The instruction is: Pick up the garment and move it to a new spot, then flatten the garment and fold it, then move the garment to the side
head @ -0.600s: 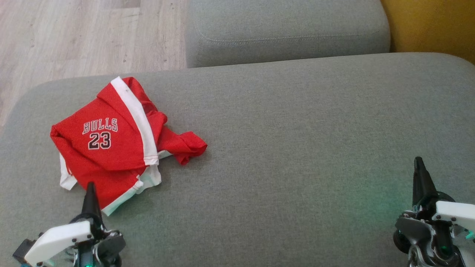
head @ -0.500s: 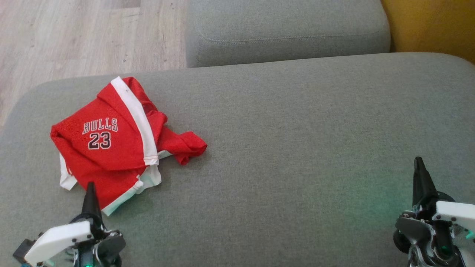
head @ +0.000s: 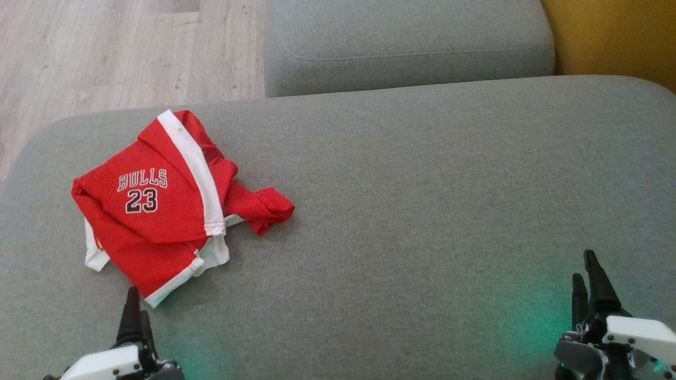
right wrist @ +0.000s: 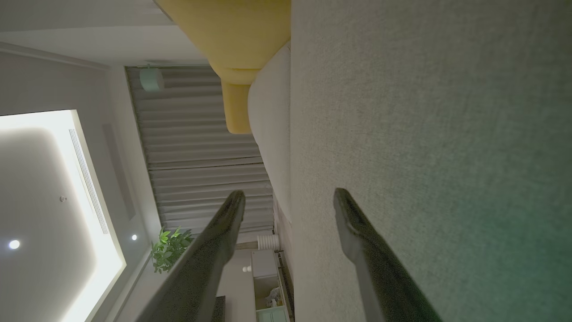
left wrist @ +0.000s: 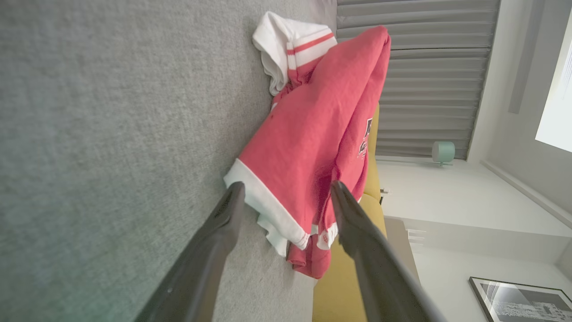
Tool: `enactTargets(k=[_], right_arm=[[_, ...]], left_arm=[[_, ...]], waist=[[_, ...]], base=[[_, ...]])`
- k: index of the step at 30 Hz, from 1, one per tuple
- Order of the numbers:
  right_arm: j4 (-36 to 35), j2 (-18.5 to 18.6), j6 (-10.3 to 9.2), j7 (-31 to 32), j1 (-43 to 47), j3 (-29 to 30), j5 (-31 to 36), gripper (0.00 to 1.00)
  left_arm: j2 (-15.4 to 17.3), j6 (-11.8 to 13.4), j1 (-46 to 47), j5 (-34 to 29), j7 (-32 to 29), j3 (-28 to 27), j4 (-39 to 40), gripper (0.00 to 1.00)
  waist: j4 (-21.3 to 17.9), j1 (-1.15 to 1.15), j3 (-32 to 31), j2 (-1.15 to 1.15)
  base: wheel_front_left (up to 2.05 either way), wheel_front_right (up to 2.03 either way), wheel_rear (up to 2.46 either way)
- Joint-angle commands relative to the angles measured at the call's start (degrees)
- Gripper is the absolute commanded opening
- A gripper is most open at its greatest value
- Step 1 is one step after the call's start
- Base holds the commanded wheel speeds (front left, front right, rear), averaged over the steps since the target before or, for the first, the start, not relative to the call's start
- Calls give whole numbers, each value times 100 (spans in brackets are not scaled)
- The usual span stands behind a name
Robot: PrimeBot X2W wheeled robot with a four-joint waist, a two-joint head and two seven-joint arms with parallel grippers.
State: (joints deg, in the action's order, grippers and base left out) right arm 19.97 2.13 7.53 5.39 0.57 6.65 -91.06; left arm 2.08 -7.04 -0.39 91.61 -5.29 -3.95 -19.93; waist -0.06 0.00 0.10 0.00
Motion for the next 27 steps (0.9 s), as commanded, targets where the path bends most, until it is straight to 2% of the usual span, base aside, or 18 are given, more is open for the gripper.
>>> enactTargets(k=[1,16,27], right_arm=[[-228,22,0,-73,-223,-29,79,100],[-440,28,-1,-326,-242,-113,1150,100],[-768,34,-1,-512,-287,-182,2266,100]], left_arm=[[28,-4,211,-79,71,-42,220,100],[35,-4,239,-682,323,-297,435,100],[40,235,276,-1555,509,-248,933,100]], waist=[[0,0,-3,0],[12,0,-20,0],[-6,0,-13,0]], base=[[0,0,0],[0,0,0],[0,0,0]])
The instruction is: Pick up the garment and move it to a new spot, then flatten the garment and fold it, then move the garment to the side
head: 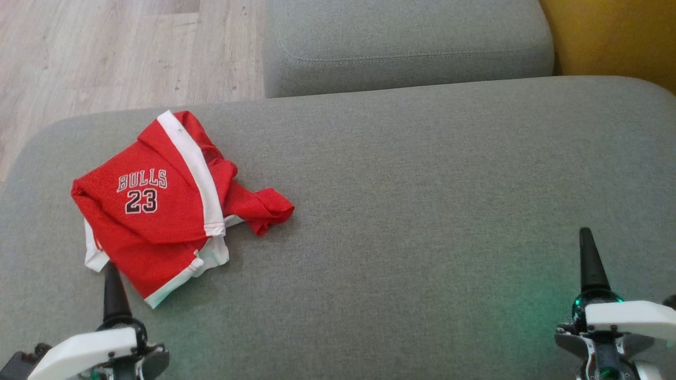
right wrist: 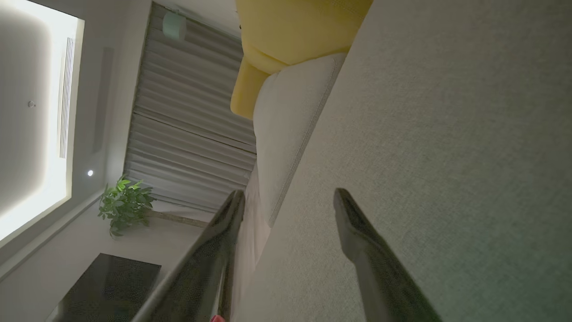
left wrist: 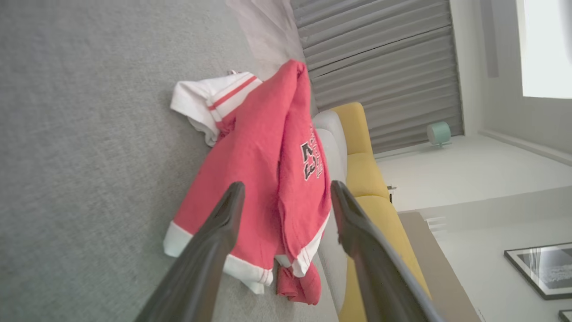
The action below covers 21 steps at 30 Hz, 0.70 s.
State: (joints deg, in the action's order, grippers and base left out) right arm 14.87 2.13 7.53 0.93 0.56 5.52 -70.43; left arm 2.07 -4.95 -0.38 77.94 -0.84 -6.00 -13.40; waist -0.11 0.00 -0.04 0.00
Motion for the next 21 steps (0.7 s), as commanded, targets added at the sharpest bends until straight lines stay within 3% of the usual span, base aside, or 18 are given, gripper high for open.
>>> enactTargets(k=[1,7,21], right_arm=[[-291,34,-1,-83,-293,-82,315,100],[-475,37,-1,-202,-317,-192,1122,100],[-553,43,-2,-421,-359,-517,2577,100]], left_arm=[[41,55,272,-296,81,-14,330,100],[44,193,261,-1059,199,288,620,100],[77,240,321,-2729,417,885,689,100]], waist=[[-2,0,1,0],[6,0,-2,0],[-7,0,-4,0]], base=[[0,0,0],[0,0,0],[0,0,0]])
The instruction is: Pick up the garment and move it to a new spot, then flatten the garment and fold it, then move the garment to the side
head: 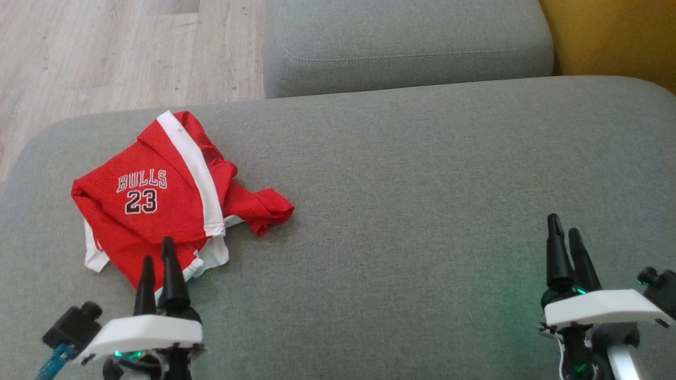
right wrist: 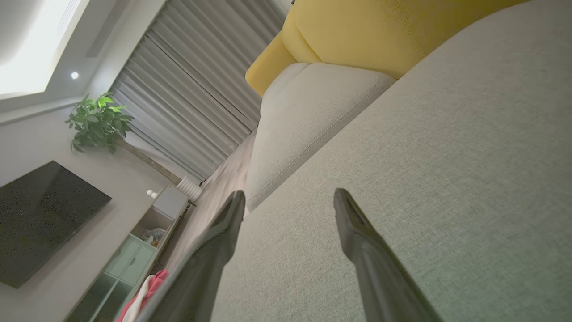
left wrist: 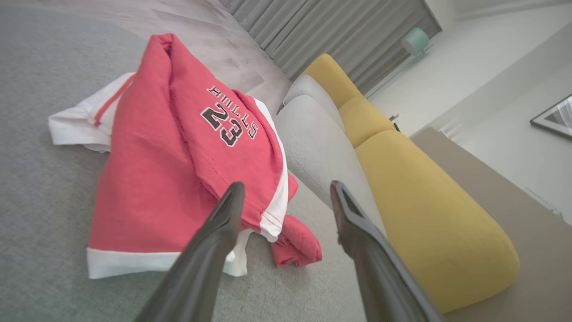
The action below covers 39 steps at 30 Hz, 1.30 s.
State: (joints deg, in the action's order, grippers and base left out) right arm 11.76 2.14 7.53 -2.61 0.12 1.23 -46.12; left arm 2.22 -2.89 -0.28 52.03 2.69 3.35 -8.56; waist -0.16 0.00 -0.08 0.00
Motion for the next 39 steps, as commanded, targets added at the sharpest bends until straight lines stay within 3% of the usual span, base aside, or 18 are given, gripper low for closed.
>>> enactTargets(k=[1,39], right_arm=[[-239,43,-2,-84,-319,-114,247,100],[-78,60,-3,-709,-442,-768,3994,100]], left_arm=[[80,47,317,-259,81,4,200,100],[1001,1214,970,-3436,704,2168,-332,100]], waist=[[-5,0,0,0],[-93,0,-44,0]], base=[[0,0,0],[0,0,0]])
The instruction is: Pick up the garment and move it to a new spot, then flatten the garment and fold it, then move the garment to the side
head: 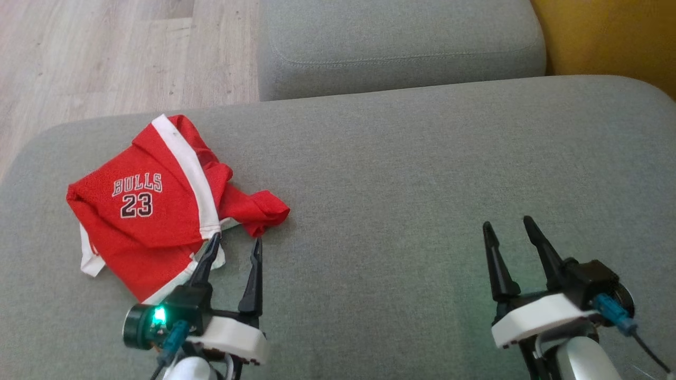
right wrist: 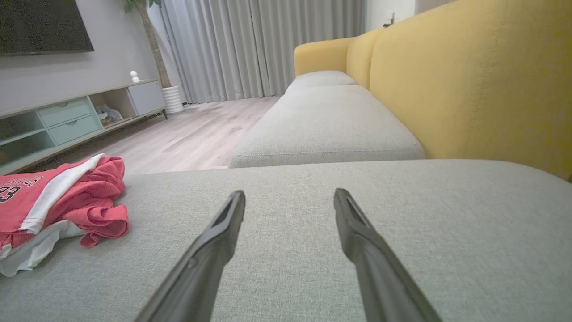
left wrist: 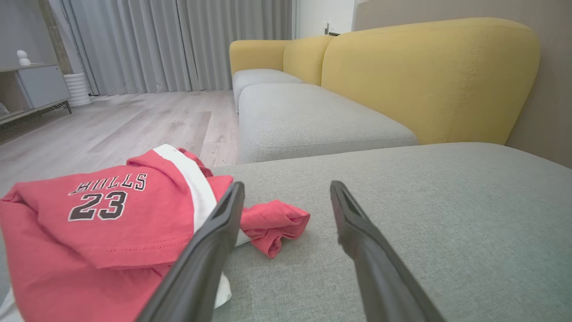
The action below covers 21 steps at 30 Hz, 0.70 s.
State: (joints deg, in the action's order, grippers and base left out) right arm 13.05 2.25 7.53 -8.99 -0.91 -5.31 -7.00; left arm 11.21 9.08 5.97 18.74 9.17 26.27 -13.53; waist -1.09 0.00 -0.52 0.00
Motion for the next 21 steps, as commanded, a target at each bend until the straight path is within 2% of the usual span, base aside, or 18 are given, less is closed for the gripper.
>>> enactTargets(k=[1,5,8,16,21], right_arm=[[-217,49,-3,-88,-350,-136,161,100],[-308,51,-3,-156,-362,-185,162,100],[-367,52,-3,-206,-333,-174,-49,100],[-347,56,-4,-341,-199,-154,-618,100],[-205,58,-4,-426,-174,-232,-369,100]], left_arm=[[93,46,358,-123,73,-92,178,100],[-15,109,328,82,140,-138,382,100],[-123,40,232,356,190,-346,593,100],[-415,-374,-81,523,325,-969,709,100],[-575,-692,-192,348,409,-1102,451,100]], waist=[[-1,0,0,0],[-5,0,7,0],[-2,0,11,0],[-25,0,14,0],[-27,0,17,0]], base=[[0,0,0],[0,0,0],[0,0,0],[0,0,0],[0,0,0]])
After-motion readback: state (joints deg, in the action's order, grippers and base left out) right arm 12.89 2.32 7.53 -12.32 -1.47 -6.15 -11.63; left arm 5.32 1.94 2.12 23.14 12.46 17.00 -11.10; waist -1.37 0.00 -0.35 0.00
